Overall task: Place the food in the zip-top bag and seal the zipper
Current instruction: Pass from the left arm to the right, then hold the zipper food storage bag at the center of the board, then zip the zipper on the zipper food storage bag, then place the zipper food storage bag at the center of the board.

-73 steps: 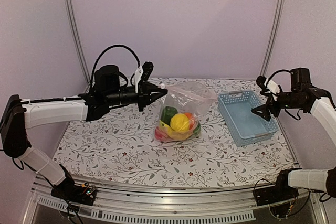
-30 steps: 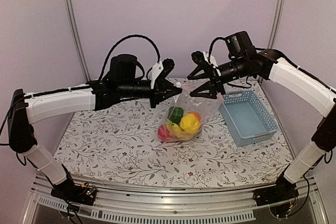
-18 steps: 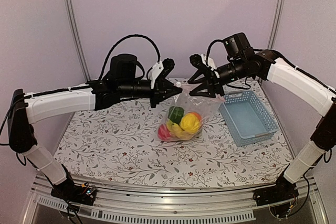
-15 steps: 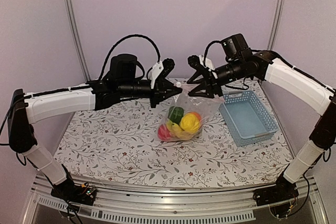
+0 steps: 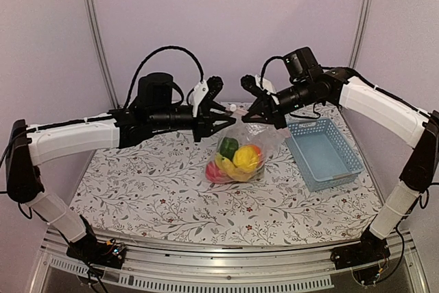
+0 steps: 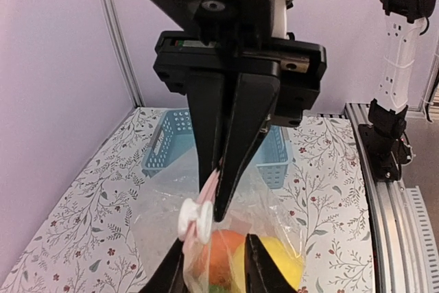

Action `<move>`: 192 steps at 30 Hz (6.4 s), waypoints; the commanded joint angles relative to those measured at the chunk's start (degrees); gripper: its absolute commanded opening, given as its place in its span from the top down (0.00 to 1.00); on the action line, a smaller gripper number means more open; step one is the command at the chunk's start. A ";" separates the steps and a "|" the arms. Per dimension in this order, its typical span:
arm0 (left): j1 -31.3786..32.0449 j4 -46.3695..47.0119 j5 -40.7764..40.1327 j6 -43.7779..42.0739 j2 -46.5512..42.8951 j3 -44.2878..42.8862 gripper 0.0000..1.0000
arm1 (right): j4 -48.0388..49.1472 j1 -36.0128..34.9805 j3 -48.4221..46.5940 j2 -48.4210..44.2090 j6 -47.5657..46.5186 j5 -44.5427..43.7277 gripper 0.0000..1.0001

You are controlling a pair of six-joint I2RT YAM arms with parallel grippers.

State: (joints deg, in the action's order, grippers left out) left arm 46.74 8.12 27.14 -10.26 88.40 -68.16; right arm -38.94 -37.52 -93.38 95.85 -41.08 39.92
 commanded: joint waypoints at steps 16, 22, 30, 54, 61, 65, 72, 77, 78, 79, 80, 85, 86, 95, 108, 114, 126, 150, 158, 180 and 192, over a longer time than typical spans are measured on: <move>-1.47 12.25 2.34 3.94 -2.40 5.30 0.94 | 0.56 -0.36 1.92 -3.77 1.23 5.93 0.90; -1.46 12.53 2.86 4.07 -2.12 4.79 1.00 | -0.38 -0.36 -0.80 -2.83 2.61 8.57 0.67; -1.47 11.49 3.07 4.12 -2.39 4.79 1.00 | -0.87 -0.53 -4.64 -0.65 4.53 10.88 0.67; -1.45 9.11 5.00 6.01 -1.39 2.94 1.00 | -0.79 -2.36 -6.98 1.60 3.68 7.94 0.77; -1.39 8.54 5.20 6.11 -1.34 2.95 1.00 | 0.15 -2.38 -7.01 1.36 4.37 7.20 0.82; -1.32 8.32 5.34 6.20 -1.19 2.78 1.00 | 0.43 -2.38 -6.99 1.22 4.73 7.16 0.85; -1.30 7.97 5.56 6.28 -0.99 2.34 1.00 | 0.52 -2.56 -7.01 1.43 5.18 7.10 0.86; -1.25 7.92 5.68 6.39 -0.88 2.24 1.00 | 0.42 -2.61 -7.16 1.70 5.52 7.19 0.87; -1.22 7.88 5.69 6.47 -0.86 2.20 1.00 | 0.44 -2.64 -7.21 1.70 5.56 7.33 0.88; -1.20 7.92 5.55 6.48 -0.86 2.16 1.00 | 0.36 -2.65 -7.25 1.78 5.57 7.36 0.90; -1.16 7.80 5.35 6.48 -0.91 2.16 1.00 | 0.31 -2.65 -7.17 1.79 5.64 7.37 0.91; -1.12 7.46 4.67 6.05 -0.88 1.36 0.95 | -0.70 -2.65 -7.04 1.79 4.82 7.12 0.97; -1.11 7.29 4.60 5.88 -0.86 1.14 0.96 | -0.74 -2.65 -6.97 1.84 4.79 6.90 0.97; -1.17 9.38 1.66 5.41 -1.84 2.80 1.00 | -2.04 -2.56 -5.79 1.98 4.21 4.21 0.97; -3.23 12.67 -3.92 5.75 -4.81 7.20 1.00 | -5.76 1.73 -4.84 3.07 3.76 4.34 0.96; -4.72 13.92 -5.19 6.07 -6.50 9.45 1.00 | -7.62 3.48 -2.47 2.51 2.63 3.57 0.96; -7.75 14.29 -7.21 5.98 -10.02 13.23 1.00 | -9.18 8.42 2.43 0.94 0.59 1.83 0.95; -12.25 15.73 -7.02 6.65 -13.08 16.87 1.00 | -17.57 17.19 8.12 -1.73 -6.35 -2.68 0.96; -12.95 16.14 -6.83 7.05 -13.21 17.22 1.00 | -18.93 18.24 8.43 -1.81 -7.03 -3.53 0.96; -14.37 23.40 -4.58 8.20 3.66 5.60 1.00 | -14.23 18.85 -5.76 4.59 -1.44 0.57 0.92; -19.75 29.36 4.56 13.82 10.24 -0.04 1.00 | -10.30 18.73 -13.37 8.65 0.81 1.38 0.89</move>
State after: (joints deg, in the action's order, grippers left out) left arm 27.42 33.52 26.63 0.80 98.72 -70.37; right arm -50.94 -18.63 -109.93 105.75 -41.08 39.70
